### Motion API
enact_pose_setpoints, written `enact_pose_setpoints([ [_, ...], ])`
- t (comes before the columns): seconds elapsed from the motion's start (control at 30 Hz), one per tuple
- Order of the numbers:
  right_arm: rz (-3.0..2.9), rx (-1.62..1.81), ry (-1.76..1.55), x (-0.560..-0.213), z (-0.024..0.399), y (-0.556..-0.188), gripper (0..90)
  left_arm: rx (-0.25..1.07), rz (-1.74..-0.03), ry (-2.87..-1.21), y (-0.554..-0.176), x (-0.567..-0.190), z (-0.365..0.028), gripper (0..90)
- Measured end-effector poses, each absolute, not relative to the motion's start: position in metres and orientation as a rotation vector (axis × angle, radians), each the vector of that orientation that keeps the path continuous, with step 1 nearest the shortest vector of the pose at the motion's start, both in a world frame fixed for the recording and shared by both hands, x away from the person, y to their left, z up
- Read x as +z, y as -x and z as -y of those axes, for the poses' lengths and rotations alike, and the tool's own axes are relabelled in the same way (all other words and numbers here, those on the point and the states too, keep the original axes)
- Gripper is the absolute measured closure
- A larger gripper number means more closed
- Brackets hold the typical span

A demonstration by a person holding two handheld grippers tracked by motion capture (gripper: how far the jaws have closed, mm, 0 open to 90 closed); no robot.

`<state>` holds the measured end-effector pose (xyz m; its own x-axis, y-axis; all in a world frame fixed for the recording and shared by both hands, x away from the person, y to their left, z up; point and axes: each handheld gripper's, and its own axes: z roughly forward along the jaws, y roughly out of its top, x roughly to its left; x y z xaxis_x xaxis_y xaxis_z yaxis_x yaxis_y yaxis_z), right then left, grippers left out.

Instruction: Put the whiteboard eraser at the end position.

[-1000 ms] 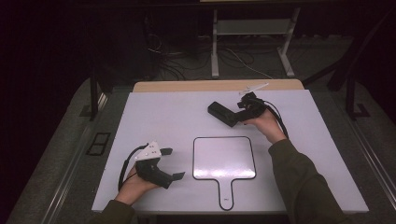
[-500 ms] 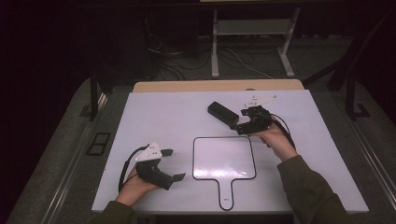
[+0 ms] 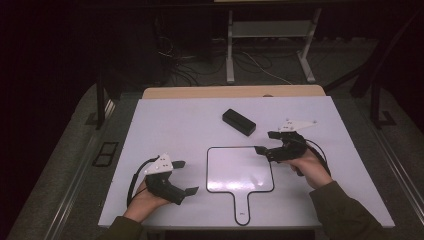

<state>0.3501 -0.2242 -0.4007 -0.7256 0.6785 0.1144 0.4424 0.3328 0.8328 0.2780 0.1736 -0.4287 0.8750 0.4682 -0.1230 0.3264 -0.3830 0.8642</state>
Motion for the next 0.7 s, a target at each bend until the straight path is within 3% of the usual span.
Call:
enact_pose_setpoints([
  [0.7, -2.239, 1.425, -1.061, -0.418, 0.274, -0.298, 17.5, 0.158, -0.588, -1.992, -0.276, -0.429, -0.174, 0.0],
])
